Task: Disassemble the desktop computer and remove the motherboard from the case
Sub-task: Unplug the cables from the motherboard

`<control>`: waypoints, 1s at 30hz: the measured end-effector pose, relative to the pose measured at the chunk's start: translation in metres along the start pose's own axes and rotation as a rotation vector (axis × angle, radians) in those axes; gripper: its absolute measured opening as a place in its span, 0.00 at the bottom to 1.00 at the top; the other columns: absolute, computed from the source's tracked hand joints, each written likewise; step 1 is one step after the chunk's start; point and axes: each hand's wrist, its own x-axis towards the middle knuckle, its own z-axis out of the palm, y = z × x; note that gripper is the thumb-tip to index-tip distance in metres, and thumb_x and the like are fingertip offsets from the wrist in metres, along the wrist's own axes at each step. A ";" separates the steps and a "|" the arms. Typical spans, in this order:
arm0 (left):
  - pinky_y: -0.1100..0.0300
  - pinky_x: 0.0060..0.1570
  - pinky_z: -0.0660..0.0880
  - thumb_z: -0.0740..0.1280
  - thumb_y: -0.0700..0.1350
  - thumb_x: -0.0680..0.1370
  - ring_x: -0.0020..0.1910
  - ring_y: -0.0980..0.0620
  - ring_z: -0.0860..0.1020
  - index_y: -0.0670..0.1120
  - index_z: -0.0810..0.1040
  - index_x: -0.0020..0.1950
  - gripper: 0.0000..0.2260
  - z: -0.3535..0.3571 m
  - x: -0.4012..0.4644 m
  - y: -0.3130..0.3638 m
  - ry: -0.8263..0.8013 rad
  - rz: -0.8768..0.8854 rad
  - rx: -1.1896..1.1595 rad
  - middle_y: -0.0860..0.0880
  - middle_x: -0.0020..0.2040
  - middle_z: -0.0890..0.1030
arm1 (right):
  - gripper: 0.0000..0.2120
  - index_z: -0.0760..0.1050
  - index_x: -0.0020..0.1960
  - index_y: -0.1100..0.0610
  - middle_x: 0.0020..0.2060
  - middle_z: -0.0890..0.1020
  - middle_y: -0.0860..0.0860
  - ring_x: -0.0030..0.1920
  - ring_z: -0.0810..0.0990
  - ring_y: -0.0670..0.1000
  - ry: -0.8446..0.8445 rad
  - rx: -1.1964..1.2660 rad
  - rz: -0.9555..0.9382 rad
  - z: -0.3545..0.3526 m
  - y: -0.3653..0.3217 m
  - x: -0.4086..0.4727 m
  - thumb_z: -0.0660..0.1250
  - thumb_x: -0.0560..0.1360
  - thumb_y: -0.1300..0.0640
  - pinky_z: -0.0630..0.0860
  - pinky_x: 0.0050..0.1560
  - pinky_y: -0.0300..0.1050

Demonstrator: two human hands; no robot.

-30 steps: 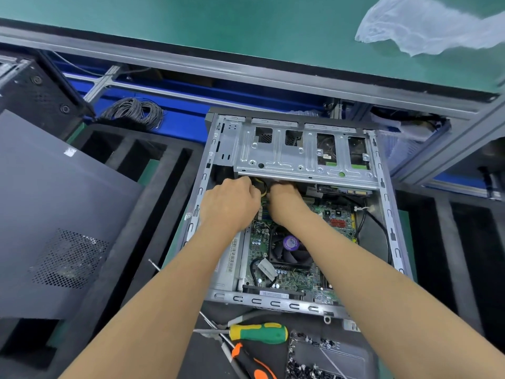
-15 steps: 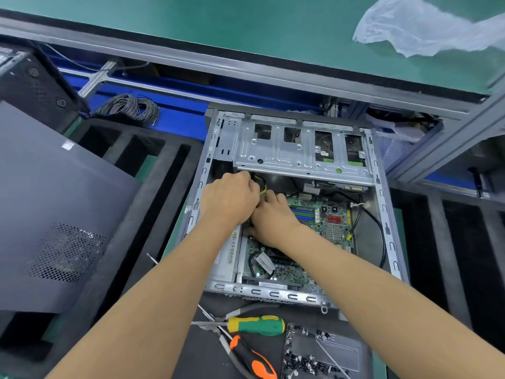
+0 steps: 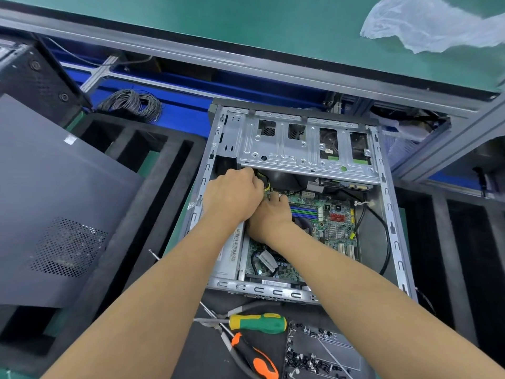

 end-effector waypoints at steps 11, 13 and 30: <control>0.55 0.35 0.66 0.54 0.51 0.79 0.31 0.49 0.70 0.48 0.76 0.45 0.13 -0.001 0.001 0.000 -0.002 -0.011 0.000 0.51 0.36 0.74 | 0.20 0.75 0.63 0.58 0.58 0.78 0.56 0.60 0.74 0.58 0.222 0.189 0.002 0.008 0.004 -0.004 0.53 0.80 0.48 0.65 0.58 0.53; 0.55 0.35 0.65 0.54 0.51 0.79 0.31 0.49 0.70 0.48 0.76 0.46 0.13 -0.001 0.001 0.000 -0.001 -0.013 0.003 0.51 0.36 0.73 | 0.20 0.74 0.63 0.58 0.59 0.78 0.56 0.60 0.73 0.58 0.227 0.187 -0.005 0.009 0.005 -0.004 0.52 0.81 0.49 0.65 0.59 0.53; 0.56 0.32 0.67 0.54 0.51 0.79 0.30 0.51 0.71 0.49 0.77 0.45 0.14 -0.002 0.001 0.000 -0.013 -0.016 0.010 0.50 0.36 0.77 | 0.22 0.77 0.46 0.59 0.47 0.79 0.60 0.52 0.75 0.61 0.312 0.517 0.030 -0.001 0.044 -0.026 0.57 0.80 0.41 0.72 0.51 0.52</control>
